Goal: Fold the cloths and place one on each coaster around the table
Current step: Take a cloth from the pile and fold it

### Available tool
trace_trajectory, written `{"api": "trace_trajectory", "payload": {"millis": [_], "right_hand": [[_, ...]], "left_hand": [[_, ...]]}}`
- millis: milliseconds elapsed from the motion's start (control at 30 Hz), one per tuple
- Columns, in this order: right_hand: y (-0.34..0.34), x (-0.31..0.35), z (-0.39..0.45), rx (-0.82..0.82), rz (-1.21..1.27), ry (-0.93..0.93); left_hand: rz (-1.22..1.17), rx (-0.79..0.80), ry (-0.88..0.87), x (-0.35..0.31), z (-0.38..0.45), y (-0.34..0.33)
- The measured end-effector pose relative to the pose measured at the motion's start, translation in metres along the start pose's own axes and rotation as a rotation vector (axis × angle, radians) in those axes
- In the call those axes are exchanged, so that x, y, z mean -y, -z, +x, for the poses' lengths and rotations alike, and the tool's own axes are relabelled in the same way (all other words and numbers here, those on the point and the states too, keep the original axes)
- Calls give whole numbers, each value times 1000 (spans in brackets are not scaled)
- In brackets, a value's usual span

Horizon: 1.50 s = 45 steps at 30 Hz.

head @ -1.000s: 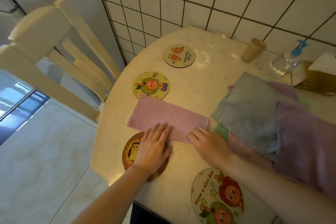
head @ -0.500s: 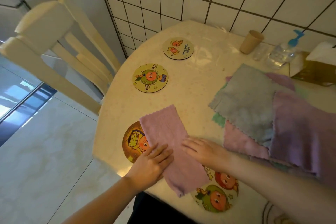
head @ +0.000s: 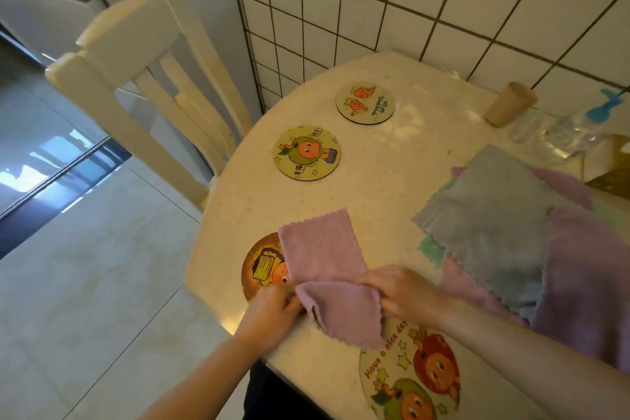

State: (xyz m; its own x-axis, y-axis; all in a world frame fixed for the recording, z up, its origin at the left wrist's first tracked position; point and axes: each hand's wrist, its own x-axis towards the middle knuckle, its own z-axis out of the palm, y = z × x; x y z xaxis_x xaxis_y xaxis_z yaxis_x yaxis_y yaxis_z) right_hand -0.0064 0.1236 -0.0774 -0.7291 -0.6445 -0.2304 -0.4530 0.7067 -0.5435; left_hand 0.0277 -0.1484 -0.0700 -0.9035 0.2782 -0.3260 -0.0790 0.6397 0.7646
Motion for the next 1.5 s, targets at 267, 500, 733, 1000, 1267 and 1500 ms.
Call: {"api": "trace_trajectory", "payload": {"millis": [267, 500, 733, 1000, 1267, 1500], "right_hand": [[9, 7, 61, -239, 500, -626], [13, 18, 76, -204, 354, -713], [8, 13, 75, -197, 301, -742], [33, 19, 107, -246, -80, -536], [42, 11, 146, 119, -289, -336], [47, 9, 152, 220, -257, -476]], "left_hand": [[-745, -202, 590, -13, 34, 10], [-750, -193, 633, -14, 38, 12], [-664, -180, 660, -11, 38, 13], [-103, -307, 568, -17, 31, 11], [10, -292, 599, -28, 35, -8], [0, -156, 595, -26, 43, 1]]}}
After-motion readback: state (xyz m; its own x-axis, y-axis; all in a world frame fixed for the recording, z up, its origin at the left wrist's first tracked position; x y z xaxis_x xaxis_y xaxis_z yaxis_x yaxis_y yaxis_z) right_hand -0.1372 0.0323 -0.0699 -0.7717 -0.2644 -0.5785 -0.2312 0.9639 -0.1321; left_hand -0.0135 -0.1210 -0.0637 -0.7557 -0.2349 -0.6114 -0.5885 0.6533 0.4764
